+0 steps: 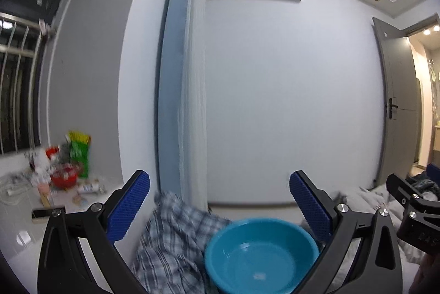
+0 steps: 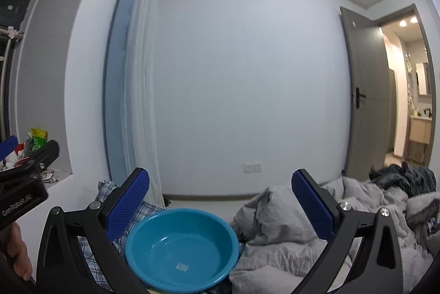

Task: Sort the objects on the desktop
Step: 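Lower both tools toward the pile of items beside the blue basin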

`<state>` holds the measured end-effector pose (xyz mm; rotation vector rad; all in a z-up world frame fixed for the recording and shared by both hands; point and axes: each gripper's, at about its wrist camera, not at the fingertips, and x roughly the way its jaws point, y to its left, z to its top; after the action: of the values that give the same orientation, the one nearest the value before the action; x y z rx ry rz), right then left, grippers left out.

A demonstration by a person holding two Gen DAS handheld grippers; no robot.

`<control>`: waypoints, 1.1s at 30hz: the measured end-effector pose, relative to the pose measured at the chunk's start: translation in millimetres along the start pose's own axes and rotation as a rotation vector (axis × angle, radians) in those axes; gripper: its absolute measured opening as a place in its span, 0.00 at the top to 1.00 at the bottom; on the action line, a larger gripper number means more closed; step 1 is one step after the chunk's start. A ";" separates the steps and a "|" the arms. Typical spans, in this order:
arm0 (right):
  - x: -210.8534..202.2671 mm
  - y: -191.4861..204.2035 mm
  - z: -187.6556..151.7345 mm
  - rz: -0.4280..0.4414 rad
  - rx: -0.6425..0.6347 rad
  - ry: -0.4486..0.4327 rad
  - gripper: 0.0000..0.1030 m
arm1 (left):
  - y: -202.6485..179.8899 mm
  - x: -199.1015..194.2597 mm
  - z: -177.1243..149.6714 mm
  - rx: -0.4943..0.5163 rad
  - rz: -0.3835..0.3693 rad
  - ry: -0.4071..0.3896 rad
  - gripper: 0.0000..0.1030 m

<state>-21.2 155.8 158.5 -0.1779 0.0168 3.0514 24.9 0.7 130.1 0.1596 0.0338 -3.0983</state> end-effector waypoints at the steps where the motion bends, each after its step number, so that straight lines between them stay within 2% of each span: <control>1: 2.1 0.0 -1.4 0.004 0.002 0.025 0.00 | 2.5 2.4 -2.9 -0.007 -0.010 0.027 0.00; 5: 5.3 -1.2 -11.3 0.017 -0.016 0.118 0.00 | 8.5 9.8 -17.3 -0.006 0.005 0.089 0.00; 9: -2.6 -4.9 -28.7 -0.014 -0.024 0.112 0.00 | 14.1 16.1 -43.0 -0.007 -0.011 0.140 0.00; 11: -3.4 -9.8 -39.9 0.021 0.009 0.125 0.00 | 12.3 27.3 -55.2 0.008 -0.011 0.206 0.00; 13: 9.9 -13.7 -46.3 0.082 0.055 0.215 0.00 | 7.5 34.0 -64.8 0.025 -0.024 0.248 0.00; 15: 24.5 -17.7 -51.2 0.127 0.102 0.290 0.00 | 2.3 39.1 -68.9 0.031 -0.028 0.269 0.00; 17: 29.4 -17.9 -58.4 0.146 0.117 0.322 0.00 | 1.0 39.7 -71.4 0.025 -0.034 0.266 0.00; 22: 39.0 -12.4 -71.8 0.115 0.073 0.370 0.00 | -0.1 50.0 -80.0 -0.010 -0.042 0.294 0.00; 27: 56.7 -7.9 -87.2 0.109 0.064 0.437 0.00 | -3.0 88.8 -106.5 -0.058 -0.080 0.462 0.00; 33: 73.3 -4.7 -104.6 0.086 0.010 0.531 0.00 | -10.7 94.4 -113.1 0.042 -0.003 0.453 0.00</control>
<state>-81.3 165.0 46.1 -0.9986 0.0756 2.9831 -57.8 10.5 8.2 0.8551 -0.0171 -2.9940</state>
